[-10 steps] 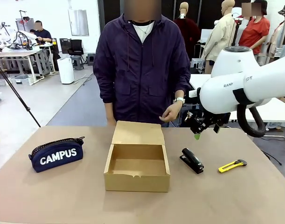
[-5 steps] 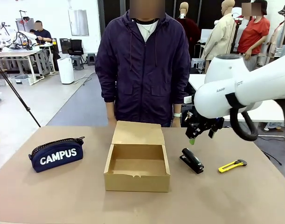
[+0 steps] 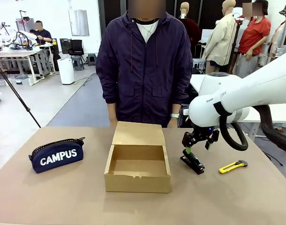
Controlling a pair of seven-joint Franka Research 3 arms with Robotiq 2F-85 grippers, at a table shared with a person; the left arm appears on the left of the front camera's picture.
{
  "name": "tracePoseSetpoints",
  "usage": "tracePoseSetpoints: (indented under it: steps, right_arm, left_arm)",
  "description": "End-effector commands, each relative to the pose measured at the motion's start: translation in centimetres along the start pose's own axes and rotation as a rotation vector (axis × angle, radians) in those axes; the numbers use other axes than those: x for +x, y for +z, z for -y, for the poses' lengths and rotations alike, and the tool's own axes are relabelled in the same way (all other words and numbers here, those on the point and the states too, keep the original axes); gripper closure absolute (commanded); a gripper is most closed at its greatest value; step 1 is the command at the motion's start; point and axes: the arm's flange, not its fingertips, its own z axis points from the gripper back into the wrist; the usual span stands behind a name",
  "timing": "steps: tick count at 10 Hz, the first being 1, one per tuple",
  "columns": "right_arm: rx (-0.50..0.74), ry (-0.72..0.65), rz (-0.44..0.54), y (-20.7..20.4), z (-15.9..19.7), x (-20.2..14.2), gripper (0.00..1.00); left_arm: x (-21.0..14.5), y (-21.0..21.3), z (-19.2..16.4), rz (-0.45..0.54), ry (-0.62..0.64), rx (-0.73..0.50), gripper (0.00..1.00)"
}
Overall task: Pack the items into the box.
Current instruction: Pick up the item indicated by the person and place it inside the Mailer Box.
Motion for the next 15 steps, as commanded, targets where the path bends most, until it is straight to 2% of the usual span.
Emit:
tracePoseSetpoints:
  steps: [1,2,3,4,5,6,7,8,10,13,15]
  right_arm:
    - [0.024,0.04,-0.008,0.4,-0.6,0.9,0.0]
    - [0.045,0.272,-0.066,-0.2,-0.3,1.2,0.0]
    - [0.043,0.443,-0.056,-0.7,-0.4,1.4,0.0]
    - [0.054,0.559,-0.028,-0.8,-0.9,1.4,0.0]
    - [0.045,0.589,-0.011,-0.7,-1.3,1.6,0.0]
    - [0.02,0.557,0.014,-0.4,-1.6,1.7,0.0]
    - [0.033,0.52,-0.037,-1.2,-1.8,0.9,0.0]
    - [0.03,0.565,-0.024,-0.9,-2.0,1.1,0.0]
    - [-0.007,0.513,-0.086,-2.6,-1.9,1.2,0.0]
    - [-0.053,0.505,-0.154,-5.7,-1.9,1.5,0.0]
    - [-0.038,0.484,-0.15,-5.7,-1.7,1.5,0.0]
  left_arm:
    - [-0.1,0.2,0.1,-0.004,0.0,-0.009,0.0]
    - [-0.1,0.2,0.1,-0.004,0.0,-0.009,0.0]
    - [-0.1,0.2,0.1,-0.004,0.0,-0.009,0.0]
    - [-0.1,0.2,0.1,-0.004,0.0,-0.009,0.0]
    - [-0.1,0.2,0.1,-0.004,0.0,-0.009,0.0]
    - [-0.1,0.2,0.1,-0.004,0.0,-0.009,0.0]
    - [-0.1,0.2,0.1,-0.004,0.0,-0.009,0.0]
    - [-0.1,0.2,0.1,-0.004,0.0,-0.009,0.0]
    - [-0.1,0.2,0.1,-0.004,0.0,-0.009,0.0]
    - [-0.1,0.2,0.1,-0.004,0.0,-0.009,0.0]
    - [-0.1,0.2,0.1,-0.004,0.0,-0.009,0.0]
